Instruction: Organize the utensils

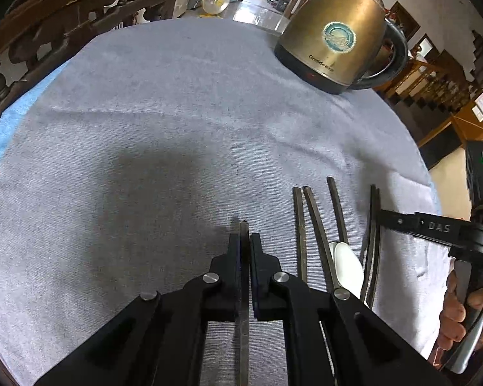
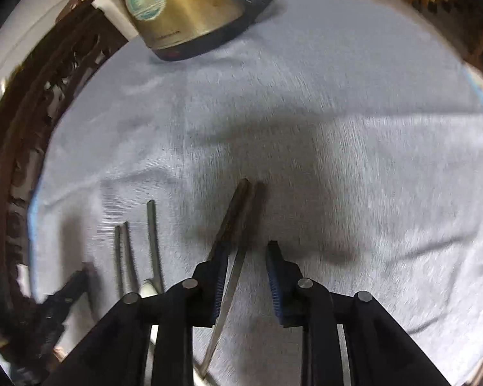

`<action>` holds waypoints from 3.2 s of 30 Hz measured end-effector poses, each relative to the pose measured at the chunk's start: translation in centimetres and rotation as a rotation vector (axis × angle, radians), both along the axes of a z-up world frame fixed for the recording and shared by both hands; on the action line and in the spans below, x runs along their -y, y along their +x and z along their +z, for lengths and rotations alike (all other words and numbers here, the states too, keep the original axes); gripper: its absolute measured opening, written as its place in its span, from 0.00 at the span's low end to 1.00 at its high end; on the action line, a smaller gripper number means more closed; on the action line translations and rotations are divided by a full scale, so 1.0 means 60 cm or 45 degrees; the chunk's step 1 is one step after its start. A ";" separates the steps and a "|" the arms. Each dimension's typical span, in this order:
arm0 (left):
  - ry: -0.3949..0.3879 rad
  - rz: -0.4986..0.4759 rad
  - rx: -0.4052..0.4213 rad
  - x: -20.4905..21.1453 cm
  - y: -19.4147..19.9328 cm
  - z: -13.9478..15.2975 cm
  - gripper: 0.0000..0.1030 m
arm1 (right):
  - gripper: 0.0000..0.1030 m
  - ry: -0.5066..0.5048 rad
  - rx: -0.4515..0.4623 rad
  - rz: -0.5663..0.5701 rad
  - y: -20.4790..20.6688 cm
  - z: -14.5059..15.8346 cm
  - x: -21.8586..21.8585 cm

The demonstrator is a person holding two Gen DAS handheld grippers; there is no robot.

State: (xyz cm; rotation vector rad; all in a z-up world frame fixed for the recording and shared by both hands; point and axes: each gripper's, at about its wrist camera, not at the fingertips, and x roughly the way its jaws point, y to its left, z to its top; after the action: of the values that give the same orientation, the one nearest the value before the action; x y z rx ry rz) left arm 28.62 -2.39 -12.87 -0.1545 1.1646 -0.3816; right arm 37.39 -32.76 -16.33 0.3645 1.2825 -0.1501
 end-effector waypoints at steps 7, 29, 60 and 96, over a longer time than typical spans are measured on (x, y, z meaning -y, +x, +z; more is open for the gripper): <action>-0.027 -0.033 -0.012 0.015 0.003 -0.002 0.05 | 0.08 0.001 0.037 -0.025 0.000 -0.005 0.012; 0.021 0.011 -0.126 0.078 0.039 -0.006 0.37 | 0.14 -0.187 -0.057 0.019 0.002 -0.015 0.054; 0.068 0.074 0.160 0.013 -0.053 0.074 0.05 | 0.06 0.078 0.231 0.054 -0.226 0.057 0.090; -0.318 0.143 0.981 0.002 -0.442 0.315 0.05 | 0.07 -0.237 1.446 -0.082 -0.635 0.354 -0.158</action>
State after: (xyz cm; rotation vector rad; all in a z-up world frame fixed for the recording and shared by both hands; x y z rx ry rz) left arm 2.09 -2.50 6.01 -0.2606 0.3453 -0.4326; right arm -0.72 -23.30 4.89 0.2572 0.1333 -0.0875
